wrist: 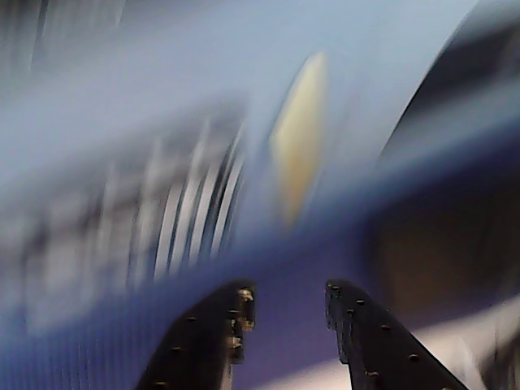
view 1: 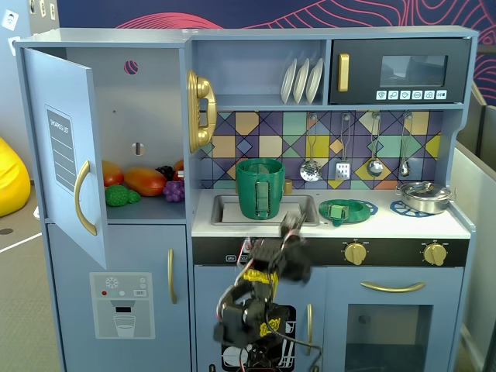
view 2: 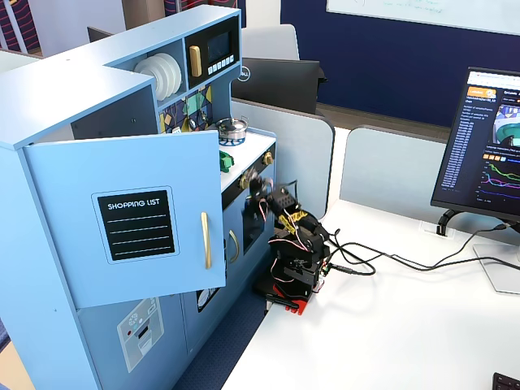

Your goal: Pick up the lid from the counter and put it on the green recipient

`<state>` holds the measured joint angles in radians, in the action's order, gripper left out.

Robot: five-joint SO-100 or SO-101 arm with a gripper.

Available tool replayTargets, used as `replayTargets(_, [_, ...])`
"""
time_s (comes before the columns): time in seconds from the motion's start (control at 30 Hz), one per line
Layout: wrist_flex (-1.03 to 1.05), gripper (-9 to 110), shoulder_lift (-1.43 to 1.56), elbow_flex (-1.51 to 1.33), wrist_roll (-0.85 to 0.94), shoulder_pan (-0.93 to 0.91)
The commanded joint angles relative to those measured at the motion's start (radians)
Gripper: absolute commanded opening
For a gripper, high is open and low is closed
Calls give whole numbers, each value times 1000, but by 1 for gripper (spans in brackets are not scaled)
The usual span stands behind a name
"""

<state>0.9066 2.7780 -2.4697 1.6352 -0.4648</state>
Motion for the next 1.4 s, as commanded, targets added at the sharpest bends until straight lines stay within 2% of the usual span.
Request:
replayTargets(0.0, [-222, 31, -81, 249, -63, -135])
replayTargets(0.1, [-437, 43, -84, 213, -94, -164])
replayTargets(0.2, [-584, 47, -86, 155, -89, -156])
replayTargets(0.4, [-767, 49, -158, 101, -48, -117])
replayTargets(0.73, [-1023, 48, -388, 106, -29, -149])
replayTargets(1.37, [-1043, 44, -699, 365, -5, -115])
